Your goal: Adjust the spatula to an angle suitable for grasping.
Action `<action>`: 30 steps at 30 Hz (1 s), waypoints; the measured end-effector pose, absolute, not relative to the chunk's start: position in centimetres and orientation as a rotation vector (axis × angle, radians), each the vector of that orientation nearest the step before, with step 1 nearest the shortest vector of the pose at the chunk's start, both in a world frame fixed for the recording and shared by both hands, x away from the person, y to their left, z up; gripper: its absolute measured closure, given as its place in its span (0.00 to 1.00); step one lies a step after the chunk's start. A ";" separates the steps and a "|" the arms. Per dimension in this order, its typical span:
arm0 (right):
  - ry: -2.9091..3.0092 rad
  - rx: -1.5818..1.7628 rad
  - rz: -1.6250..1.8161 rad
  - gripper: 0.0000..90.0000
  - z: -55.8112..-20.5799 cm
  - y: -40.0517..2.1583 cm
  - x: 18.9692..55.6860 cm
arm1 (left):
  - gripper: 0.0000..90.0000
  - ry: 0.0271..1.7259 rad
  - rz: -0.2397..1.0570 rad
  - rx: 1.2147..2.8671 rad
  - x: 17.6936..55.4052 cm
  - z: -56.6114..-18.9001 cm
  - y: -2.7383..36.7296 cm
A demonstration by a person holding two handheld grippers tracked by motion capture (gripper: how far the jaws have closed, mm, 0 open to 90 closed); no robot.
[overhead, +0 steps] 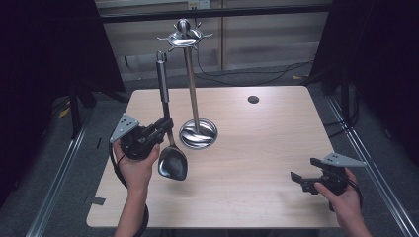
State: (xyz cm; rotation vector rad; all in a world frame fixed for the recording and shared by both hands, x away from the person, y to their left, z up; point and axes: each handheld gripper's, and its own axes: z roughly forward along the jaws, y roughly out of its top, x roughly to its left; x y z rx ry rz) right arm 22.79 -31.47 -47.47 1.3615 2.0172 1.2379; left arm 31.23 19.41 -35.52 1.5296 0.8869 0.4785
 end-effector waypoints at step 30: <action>2.033 1.355 1.237 0.03 -47.5 -31.4 22.8 | 0.84 0.881 0.463 1.553 32.5 -35.3 18.5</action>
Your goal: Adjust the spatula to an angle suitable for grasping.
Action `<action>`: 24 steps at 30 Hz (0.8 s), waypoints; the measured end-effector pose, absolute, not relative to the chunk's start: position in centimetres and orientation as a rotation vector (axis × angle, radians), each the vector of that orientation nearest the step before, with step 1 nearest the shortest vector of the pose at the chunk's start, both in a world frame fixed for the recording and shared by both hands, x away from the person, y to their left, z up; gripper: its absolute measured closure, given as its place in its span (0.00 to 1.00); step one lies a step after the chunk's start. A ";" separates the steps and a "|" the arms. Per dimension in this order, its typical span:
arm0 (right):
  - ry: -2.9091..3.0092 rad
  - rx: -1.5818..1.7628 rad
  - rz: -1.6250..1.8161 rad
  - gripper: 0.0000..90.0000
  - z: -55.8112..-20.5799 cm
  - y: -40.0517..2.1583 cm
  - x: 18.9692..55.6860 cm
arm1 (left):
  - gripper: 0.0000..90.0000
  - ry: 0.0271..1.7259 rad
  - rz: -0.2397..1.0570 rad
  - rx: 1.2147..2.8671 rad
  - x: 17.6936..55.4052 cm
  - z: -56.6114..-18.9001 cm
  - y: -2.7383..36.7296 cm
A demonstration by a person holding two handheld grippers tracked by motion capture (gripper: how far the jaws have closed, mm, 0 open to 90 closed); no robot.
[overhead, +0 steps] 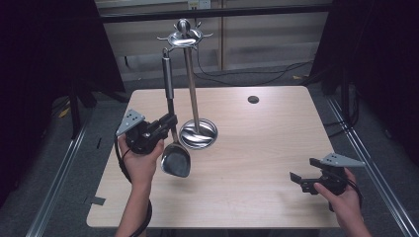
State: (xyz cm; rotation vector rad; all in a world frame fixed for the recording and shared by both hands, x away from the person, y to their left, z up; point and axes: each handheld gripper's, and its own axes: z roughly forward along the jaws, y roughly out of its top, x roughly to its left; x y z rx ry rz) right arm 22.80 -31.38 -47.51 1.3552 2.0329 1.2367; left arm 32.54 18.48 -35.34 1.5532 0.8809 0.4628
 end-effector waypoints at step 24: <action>2.041 1.350 1.232 0.03 -47.6 -31.4 22.8 | 0.84 0.883 0.473 1.570 33.7 -36.0 17.5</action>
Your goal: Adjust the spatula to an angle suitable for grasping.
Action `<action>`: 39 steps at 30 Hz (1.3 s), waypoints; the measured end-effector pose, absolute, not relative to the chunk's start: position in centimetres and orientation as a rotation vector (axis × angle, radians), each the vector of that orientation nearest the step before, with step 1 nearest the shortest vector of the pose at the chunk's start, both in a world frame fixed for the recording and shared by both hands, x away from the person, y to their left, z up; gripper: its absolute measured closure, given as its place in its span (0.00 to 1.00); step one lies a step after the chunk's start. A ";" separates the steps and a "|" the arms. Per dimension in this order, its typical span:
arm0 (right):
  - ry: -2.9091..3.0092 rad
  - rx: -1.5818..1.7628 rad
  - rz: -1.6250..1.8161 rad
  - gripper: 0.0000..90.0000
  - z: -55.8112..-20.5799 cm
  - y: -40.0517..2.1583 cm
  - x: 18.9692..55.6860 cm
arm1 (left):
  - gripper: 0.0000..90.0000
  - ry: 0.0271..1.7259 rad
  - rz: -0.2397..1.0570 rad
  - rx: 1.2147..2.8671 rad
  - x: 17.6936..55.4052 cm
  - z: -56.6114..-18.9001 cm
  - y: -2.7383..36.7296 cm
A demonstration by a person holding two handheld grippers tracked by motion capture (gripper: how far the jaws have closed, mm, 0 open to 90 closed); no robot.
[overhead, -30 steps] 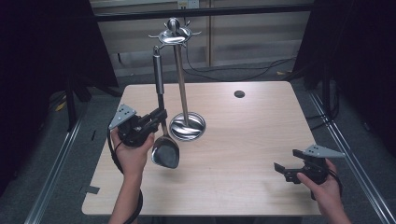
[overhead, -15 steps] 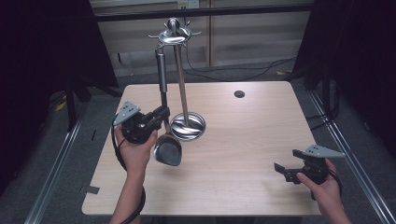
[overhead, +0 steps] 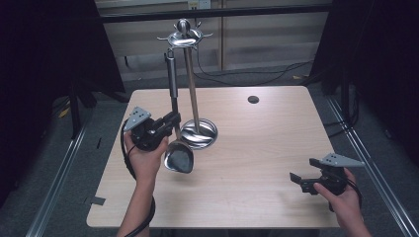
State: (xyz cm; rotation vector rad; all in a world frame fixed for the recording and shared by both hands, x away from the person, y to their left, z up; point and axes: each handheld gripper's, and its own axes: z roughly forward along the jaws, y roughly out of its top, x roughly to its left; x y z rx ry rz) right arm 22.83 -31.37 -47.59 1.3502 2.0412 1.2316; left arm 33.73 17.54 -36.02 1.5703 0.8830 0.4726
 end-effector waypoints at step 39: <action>2.046 1.345 1.235 0.03 -47.5 -31.4 22.8 | 0.85 0.875 0.515 1.622 37.2 -36.5 16.4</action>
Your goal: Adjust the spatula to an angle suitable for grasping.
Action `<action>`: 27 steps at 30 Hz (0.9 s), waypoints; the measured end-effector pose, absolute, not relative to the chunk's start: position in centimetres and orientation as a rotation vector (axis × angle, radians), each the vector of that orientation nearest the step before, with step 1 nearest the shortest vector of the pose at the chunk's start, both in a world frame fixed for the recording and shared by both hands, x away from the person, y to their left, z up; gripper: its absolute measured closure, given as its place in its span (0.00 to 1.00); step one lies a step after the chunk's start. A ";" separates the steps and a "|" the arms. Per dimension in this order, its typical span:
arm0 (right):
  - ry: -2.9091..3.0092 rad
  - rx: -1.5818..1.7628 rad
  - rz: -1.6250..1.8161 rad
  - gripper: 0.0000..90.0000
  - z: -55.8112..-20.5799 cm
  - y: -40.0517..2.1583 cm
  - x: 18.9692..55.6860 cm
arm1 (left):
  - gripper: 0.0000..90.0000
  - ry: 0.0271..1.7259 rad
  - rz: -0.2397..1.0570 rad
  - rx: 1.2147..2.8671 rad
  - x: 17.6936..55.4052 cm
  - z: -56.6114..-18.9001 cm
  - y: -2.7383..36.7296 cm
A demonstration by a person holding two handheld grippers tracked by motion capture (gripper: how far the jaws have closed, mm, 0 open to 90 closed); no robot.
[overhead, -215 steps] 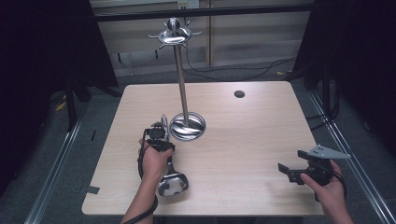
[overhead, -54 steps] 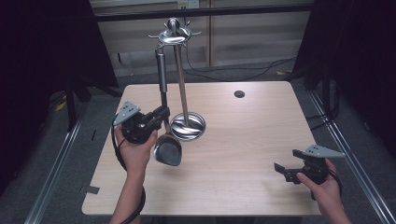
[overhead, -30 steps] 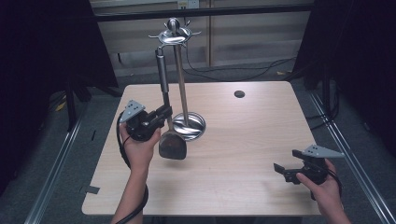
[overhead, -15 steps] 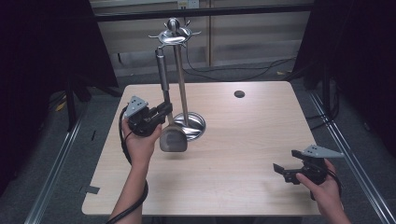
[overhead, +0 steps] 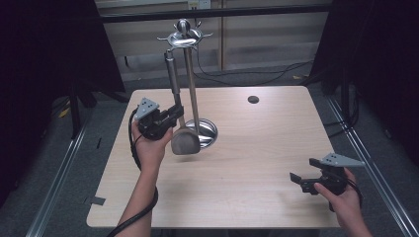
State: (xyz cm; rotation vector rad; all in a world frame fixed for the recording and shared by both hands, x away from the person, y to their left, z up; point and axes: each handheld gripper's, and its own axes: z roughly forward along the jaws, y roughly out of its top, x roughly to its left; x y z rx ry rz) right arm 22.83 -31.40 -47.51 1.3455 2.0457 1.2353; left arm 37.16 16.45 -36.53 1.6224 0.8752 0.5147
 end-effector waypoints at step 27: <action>2.046 1.341 1.235 0.03 -47.4 -31.4 22.8 | 0.69 0.863 0.521 1.593 38.2 -37.1 16.6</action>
